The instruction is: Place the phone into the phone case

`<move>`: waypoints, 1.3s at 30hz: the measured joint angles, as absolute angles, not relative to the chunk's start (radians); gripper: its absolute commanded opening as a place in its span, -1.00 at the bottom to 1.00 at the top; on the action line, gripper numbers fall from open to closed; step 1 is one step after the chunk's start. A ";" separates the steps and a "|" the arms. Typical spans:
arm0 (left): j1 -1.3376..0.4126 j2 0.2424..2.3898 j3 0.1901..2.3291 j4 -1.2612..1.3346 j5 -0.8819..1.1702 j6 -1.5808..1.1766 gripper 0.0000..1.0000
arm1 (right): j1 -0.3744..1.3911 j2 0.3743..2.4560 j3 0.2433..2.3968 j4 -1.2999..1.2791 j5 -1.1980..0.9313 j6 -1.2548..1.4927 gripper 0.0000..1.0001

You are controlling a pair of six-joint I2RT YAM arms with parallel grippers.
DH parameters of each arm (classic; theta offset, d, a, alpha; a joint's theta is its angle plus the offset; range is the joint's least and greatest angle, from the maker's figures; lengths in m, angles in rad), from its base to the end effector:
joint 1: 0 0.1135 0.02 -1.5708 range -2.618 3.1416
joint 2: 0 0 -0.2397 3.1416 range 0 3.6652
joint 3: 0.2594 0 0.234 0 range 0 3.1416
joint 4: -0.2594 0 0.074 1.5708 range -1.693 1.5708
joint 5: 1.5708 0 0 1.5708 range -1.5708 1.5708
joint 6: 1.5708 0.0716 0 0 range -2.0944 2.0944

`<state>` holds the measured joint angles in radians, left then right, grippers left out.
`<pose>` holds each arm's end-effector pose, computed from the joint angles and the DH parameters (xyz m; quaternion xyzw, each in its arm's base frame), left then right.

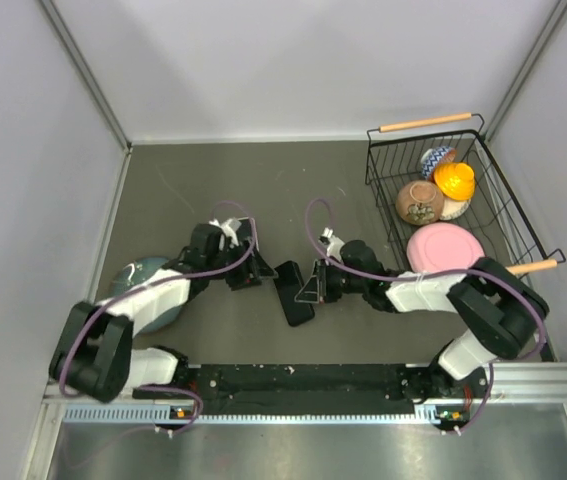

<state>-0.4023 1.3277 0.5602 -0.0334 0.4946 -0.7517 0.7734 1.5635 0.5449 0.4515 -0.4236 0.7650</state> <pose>0.2279 -0.1339 0.1339 -0.0657 0.9009 -0.3888 0.1814 0.1980 0.2344 0.1173 -0.1047 0.8567 0.4595 0.2097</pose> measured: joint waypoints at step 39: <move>-0.144 0.947 0.456 0.695 1.041 -1.223 -0.34 | 0.691 1.423 0.550 1.103 -0.877 1.079 -0.90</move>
<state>-0.1436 0.9470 0.4557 0.6952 1.0409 -1.2232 0.6907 1.4227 0.5495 1.1030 -0.8772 1.0794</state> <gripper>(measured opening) 0.451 0.124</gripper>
